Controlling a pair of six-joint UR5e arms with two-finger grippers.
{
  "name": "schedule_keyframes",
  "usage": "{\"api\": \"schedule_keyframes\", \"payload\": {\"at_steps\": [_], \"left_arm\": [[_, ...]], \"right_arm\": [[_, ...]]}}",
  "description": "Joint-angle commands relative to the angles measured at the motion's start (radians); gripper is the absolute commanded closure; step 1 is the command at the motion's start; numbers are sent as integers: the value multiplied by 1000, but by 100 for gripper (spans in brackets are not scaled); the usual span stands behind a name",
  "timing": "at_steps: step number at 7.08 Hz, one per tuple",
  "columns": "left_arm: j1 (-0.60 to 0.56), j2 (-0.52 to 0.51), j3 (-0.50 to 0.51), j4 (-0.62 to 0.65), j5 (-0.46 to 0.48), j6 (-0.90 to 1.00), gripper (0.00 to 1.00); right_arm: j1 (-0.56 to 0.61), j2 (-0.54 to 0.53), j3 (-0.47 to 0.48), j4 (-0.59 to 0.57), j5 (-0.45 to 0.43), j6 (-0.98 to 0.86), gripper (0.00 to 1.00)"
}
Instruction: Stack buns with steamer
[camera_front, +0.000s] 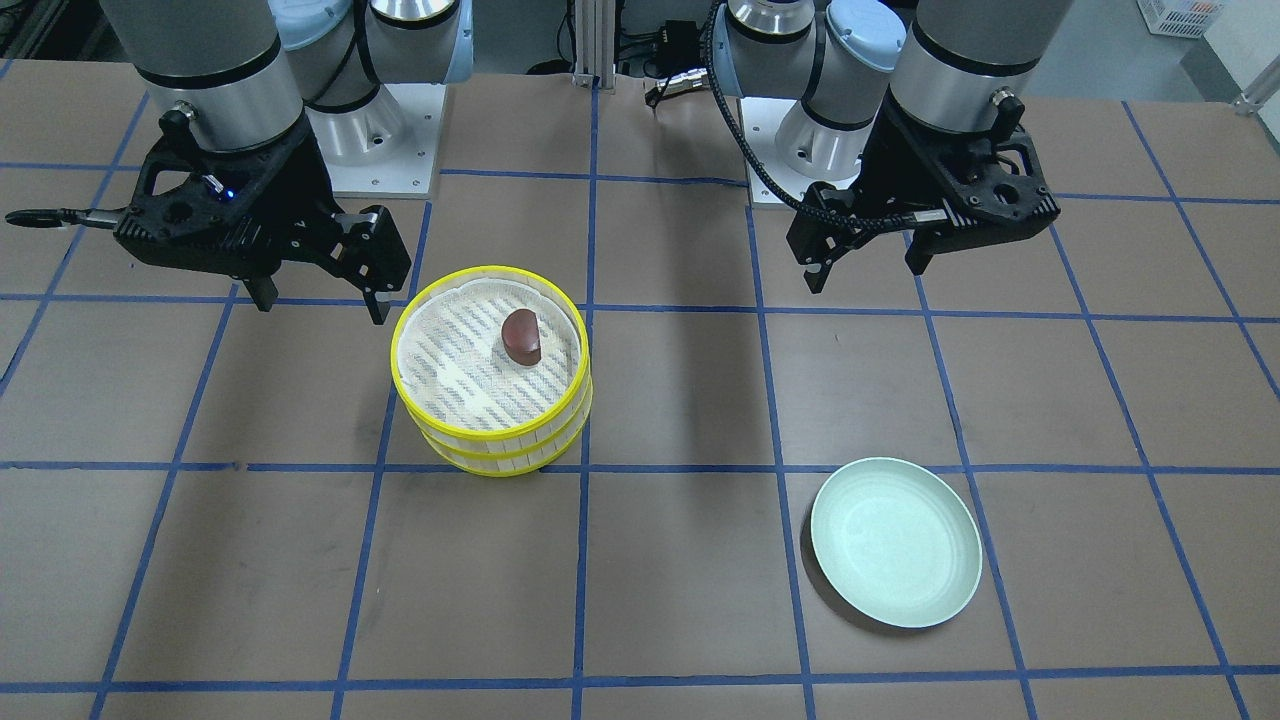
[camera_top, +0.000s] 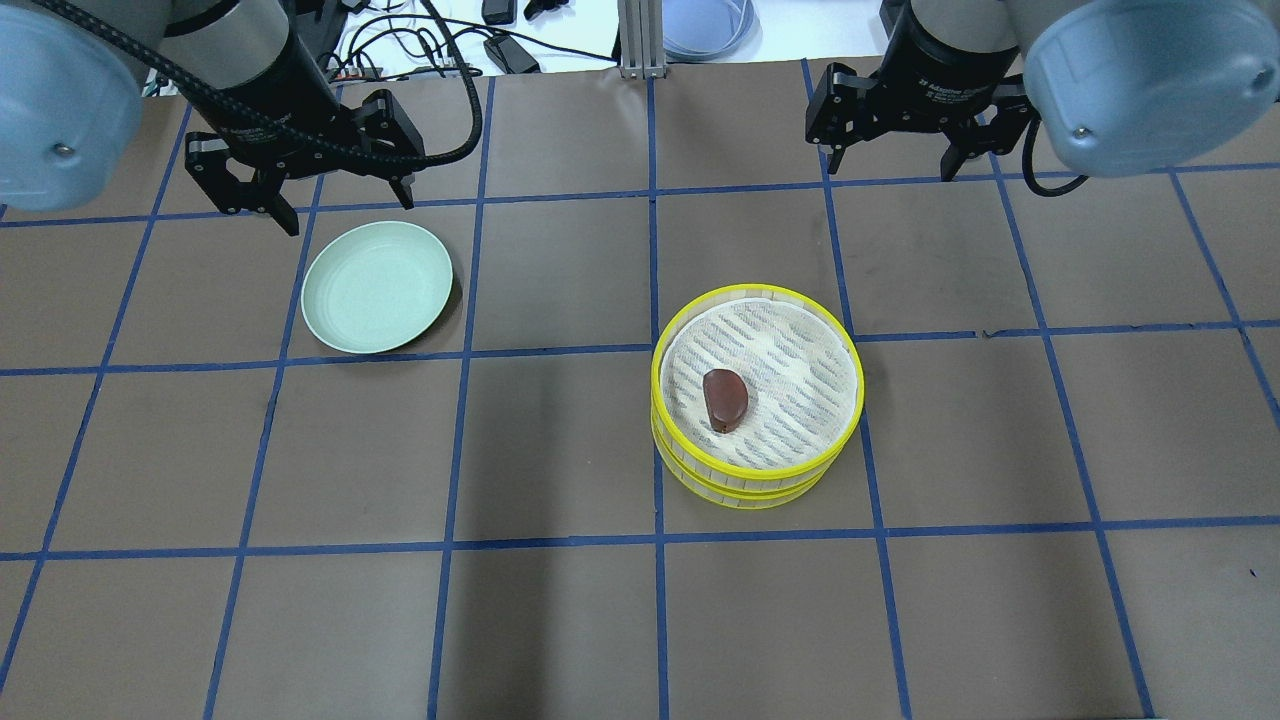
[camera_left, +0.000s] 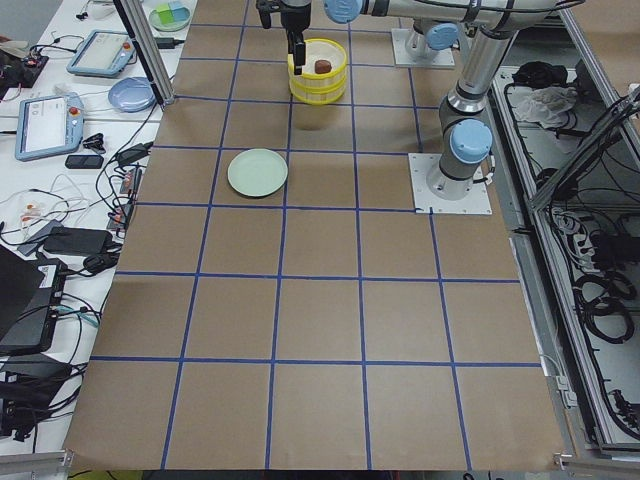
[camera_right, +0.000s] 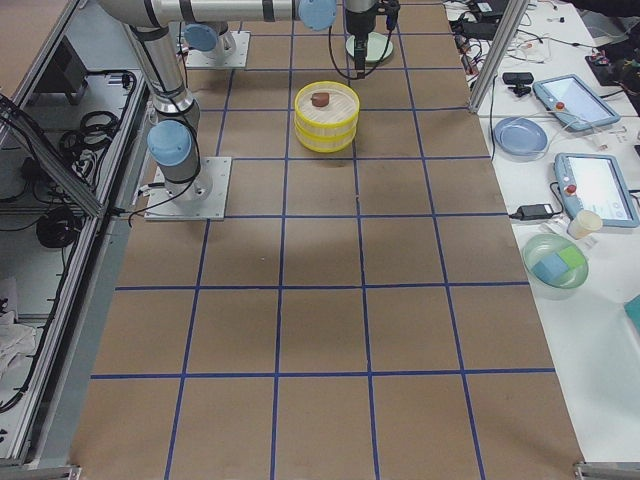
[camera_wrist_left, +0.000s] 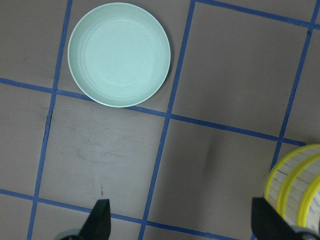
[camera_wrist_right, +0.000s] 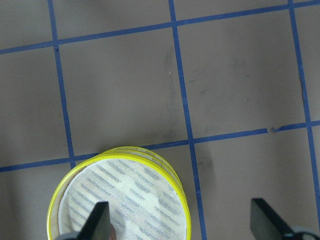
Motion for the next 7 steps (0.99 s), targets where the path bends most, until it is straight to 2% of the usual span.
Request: {"api": "schedule_keyframes", "payload": {"at_steps": [1,7], "left_arm": [[1,4,0,-2,3,1,0],[9,10,0,-5,17,3,0]], "right_arm": [[0,0,0,0,-1,0,0],[0,0,0,2,-10,-2,0]]}}
